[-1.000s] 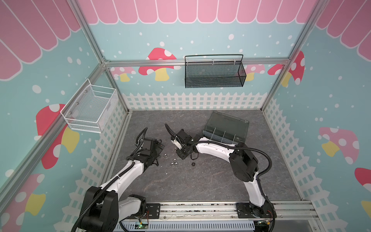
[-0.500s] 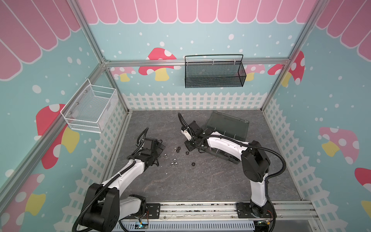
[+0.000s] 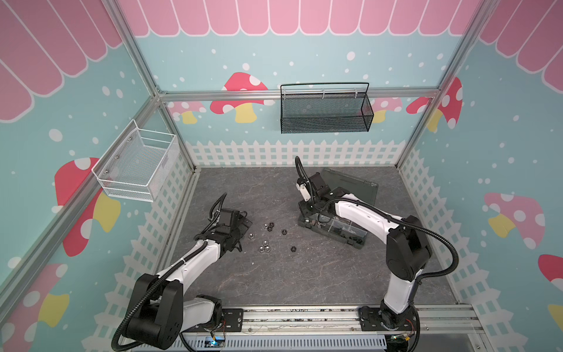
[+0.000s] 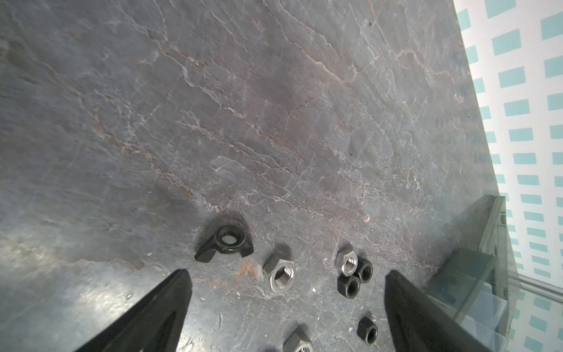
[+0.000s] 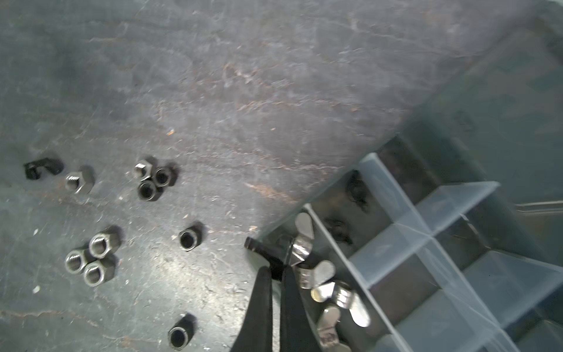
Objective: Sort the screws and nuts into containers
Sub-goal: Place the nut into the container.
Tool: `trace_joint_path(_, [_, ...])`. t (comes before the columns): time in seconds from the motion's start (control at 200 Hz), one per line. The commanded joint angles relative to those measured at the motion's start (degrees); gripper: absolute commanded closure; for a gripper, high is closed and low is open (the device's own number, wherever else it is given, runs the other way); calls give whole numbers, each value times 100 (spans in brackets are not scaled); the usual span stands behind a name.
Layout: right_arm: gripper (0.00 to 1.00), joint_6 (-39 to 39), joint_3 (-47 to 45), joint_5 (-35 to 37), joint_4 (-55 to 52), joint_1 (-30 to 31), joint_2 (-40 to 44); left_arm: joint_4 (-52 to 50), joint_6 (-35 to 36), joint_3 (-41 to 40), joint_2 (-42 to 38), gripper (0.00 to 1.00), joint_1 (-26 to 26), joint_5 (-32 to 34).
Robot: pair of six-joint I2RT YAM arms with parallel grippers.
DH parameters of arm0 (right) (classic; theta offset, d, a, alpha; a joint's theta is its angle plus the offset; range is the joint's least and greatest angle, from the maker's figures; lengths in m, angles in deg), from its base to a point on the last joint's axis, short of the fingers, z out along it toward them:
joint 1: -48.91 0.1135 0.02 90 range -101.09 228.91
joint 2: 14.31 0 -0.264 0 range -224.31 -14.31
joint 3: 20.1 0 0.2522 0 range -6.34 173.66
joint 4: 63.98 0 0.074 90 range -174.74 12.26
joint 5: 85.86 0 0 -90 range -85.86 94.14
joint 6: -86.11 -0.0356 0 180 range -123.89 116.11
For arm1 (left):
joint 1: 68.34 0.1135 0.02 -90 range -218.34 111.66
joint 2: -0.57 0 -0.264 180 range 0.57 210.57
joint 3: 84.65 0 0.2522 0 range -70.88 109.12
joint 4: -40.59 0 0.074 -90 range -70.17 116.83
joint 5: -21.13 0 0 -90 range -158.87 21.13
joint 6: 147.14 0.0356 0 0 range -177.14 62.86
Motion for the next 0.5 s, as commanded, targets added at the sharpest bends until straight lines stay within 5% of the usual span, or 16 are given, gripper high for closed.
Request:
trace_joint_path(0.0, [100,-1,-107,257,2,-204,97,14,54,177,87,0,38,-39])
trace_joint_path(0.495, [100,100,76,272,92,-578,-647,14,67,248,331,1,38,-191])
